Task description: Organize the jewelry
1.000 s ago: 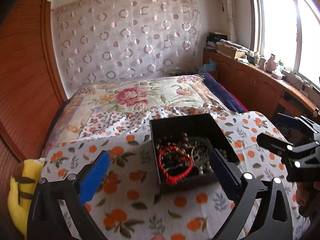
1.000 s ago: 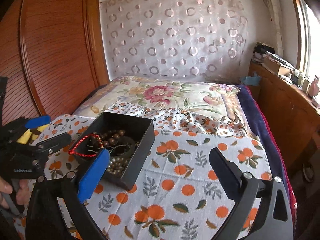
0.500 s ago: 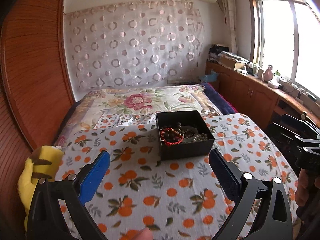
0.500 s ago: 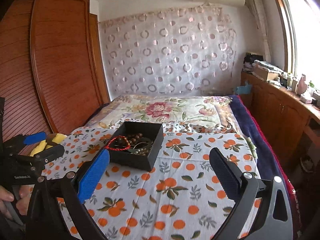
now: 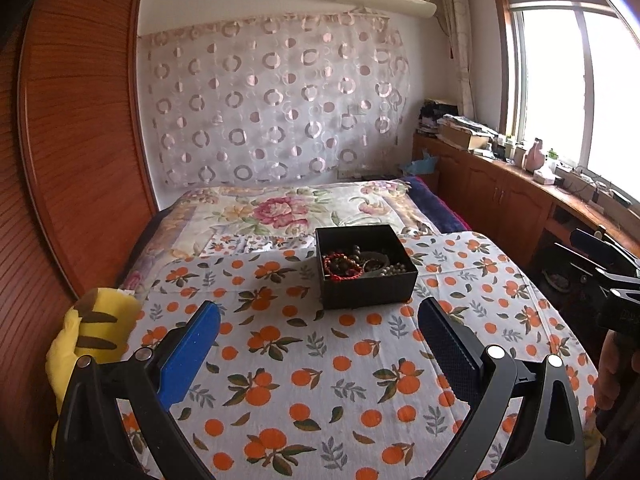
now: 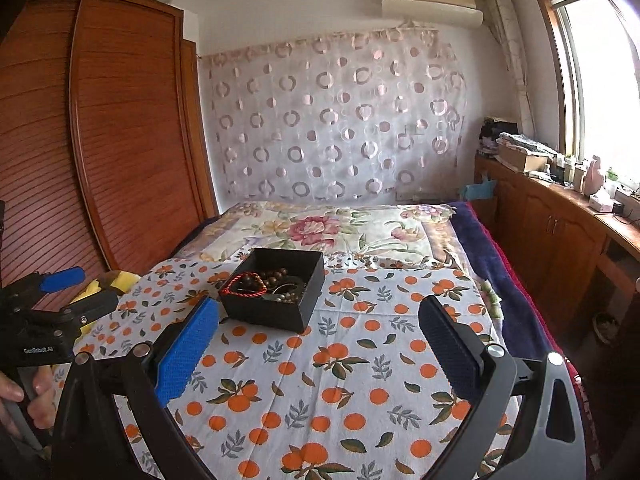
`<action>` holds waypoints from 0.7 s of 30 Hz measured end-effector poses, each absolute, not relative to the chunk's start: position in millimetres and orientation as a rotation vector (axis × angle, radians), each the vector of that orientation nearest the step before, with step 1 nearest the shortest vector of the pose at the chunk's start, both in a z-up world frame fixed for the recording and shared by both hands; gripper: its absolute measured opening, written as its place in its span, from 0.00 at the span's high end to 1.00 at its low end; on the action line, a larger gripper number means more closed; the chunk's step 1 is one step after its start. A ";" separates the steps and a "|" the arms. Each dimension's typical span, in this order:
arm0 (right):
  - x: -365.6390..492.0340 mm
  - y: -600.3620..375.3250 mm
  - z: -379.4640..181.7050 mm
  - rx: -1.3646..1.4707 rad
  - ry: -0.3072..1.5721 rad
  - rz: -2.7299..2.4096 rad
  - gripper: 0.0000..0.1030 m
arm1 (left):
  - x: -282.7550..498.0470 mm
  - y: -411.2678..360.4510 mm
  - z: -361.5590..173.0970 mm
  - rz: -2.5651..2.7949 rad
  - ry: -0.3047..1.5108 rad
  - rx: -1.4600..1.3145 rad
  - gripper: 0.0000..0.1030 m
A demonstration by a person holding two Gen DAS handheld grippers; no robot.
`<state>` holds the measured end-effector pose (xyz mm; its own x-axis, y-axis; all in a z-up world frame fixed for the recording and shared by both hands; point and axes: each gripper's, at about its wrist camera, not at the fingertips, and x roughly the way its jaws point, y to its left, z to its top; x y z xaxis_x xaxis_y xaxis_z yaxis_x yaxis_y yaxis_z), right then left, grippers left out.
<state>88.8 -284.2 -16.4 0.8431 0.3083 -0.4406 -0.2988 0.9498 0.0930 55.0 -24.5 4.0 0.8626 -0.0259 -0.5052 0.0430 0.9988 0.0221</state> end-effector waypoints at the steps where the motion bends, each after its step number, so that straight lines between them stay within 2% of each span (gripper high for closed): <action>1: 88.7 -284.1 -15.9 0.022 0.469 0.322 0.02 | 54.6 -24.8 4.7 -0.038 0.528 0.032 0.07; 21: 85.2 -284.0 -17.0 0.019 0.473 0.324 0.02 | 52.4 -26.0 6.3 -0.039 0.522 0.022 0.07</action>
